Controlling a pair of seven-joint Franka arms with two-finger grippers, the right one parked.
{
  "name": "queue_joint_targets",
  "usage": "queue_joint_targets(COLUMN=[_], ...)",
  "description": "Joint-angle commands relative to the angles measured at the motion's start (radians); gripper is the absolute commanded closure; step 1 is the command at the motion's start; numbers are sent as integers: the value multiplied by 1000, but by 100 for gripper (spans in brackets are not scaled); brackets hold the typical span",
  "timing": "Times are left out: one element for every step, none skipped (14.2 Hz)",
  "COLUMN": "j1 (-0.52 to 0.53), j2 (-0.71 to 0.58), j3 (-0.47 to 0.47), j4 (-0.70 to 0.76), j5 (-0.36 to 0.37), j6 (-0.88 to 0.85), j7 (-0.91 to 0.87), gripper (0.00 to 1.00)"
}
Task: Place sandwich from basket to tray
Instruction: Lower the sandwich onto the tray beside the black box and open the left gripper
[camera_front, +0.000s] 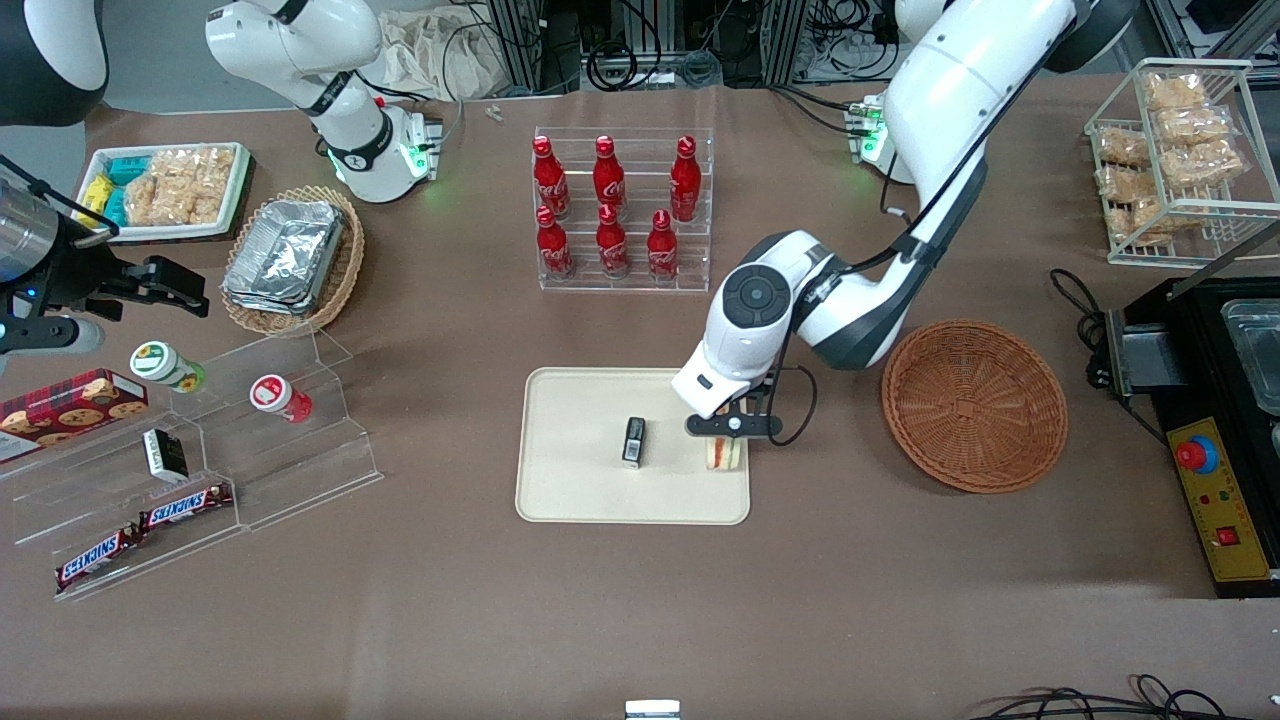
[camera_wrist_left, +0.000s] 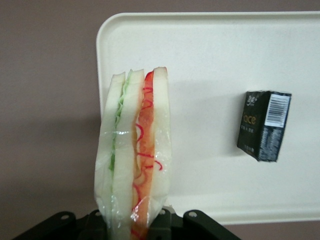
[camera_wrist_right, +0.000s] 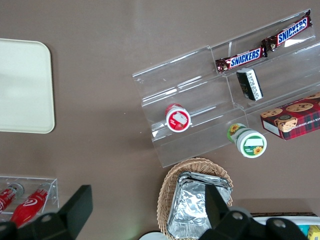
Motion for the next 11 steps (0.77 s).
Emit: queue_joint_targets(j1=[-9, -7, -7, -7, -7, -7, -7, -4, -1, 7, 16], j2=[68, 74, 77, 77, 74, 70, 61, 38, 0, -42, -86], j3=[7, 7, 7, 7, 7, 7, 7, 7, 5, 4, 4], j4=[43, 43, 43, 42, 42, 42, 42, 42, 40, 43, 46], j5=[81, 100, 110, 112, 110, 106, 100, 98, 97, 95, 83], j6=[45, 47, 47, 47, 47, 44, 39, 33, 13, -32, -86], j7=[-13, -11, -13, -13, -26, -34, -39, -60, -94, -112, -111], gripper=[67, 61, 47, 31, 16, 1, 1, 1, 1, 1, 1])
